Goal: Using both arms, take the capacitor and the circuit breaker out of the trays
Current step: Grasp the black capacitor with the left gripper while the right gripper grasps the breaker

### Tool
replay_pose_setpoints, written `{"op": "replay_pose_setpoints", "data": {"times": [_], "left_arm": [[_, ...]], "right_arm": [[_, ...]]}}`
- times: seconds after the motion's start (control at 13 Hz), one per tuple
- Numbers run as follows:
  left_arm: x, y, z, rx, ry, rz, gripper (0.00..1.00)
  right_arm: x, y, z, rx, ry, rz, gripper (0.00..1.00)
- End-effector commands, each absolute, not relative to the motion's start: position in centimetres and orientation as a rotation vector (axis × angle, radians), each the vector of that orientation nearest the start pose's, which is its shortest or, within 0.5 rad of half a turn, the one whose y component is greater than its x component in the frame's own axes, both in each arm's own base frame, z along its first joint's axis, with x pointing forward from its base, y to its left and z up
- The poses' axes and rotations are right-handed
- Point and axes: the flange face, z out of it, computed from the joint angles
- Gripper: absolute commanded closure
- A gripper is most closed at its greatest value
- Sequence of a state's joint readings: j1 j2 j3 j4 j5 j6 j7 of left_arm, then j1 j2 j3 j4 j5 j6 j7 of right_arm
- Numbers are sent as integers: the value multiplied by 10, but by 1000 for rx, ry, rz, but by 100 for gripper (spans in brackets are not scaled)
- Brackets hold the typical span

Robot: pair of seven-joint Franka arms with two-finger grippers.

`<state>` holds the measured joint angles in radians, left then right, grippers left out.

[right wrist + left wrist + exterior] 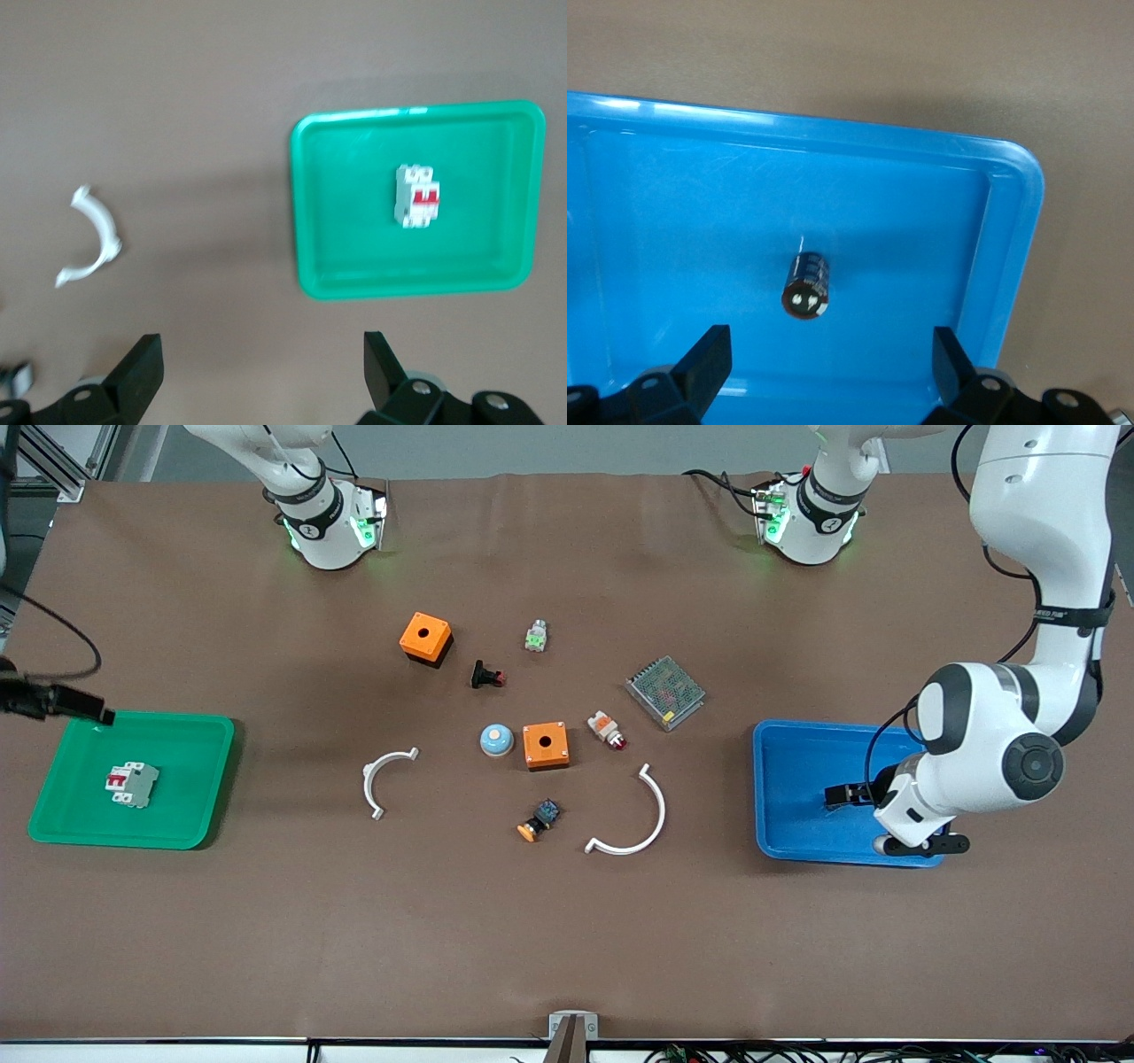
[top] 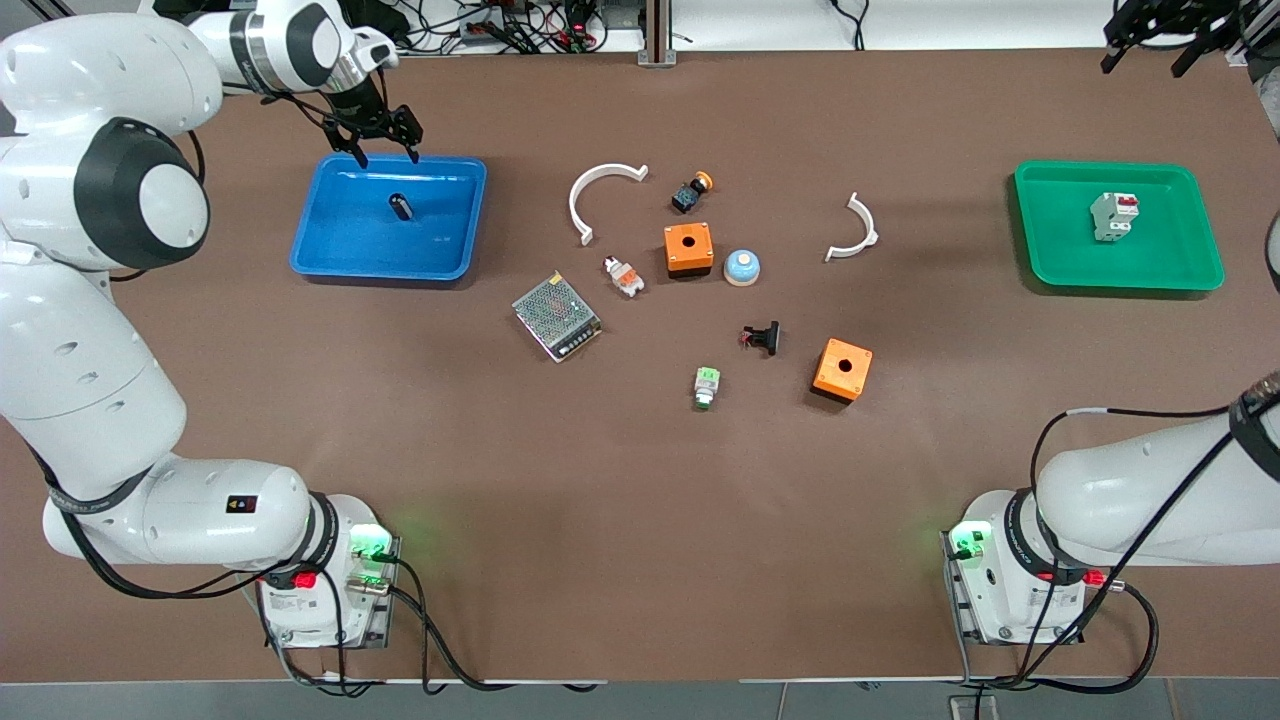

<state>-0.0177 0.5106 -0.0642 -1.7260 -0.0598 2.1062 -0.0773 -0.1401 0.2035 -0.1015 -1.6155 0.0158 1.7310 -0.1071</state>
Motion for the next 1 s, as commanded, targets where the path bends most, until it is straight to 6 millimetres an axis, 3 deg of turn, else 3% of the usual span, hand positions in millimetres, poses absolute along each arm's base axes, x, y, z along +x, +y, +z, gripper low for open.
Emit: {"op": "replay_pose_setpoints", "data": {"times": [0.0, 0.15, 0.31, 0.69, 0.92], "left_arm": [[640, -49, 257, -3181, -24, 188, 0], [632, -46, 239, -3154, 8, 171, 0], [620, -46, 219, -3160, 8, 108, 0], [611, -46, 202, -3136, 52, 116, 0], [611, -47, 199, -3136, 54, 121, 0]], "right_arm": [[609, -216, 439, -3115, 194, 142, 0], [609, -267, 387, -3122, 142, 112, 0], [611, -286, 358, -3130, 126, 91, 0], [601, -285, 307, -3132, 133, 29, 0], [596, -295, 262, -3123, 20, -26, 0]]}}
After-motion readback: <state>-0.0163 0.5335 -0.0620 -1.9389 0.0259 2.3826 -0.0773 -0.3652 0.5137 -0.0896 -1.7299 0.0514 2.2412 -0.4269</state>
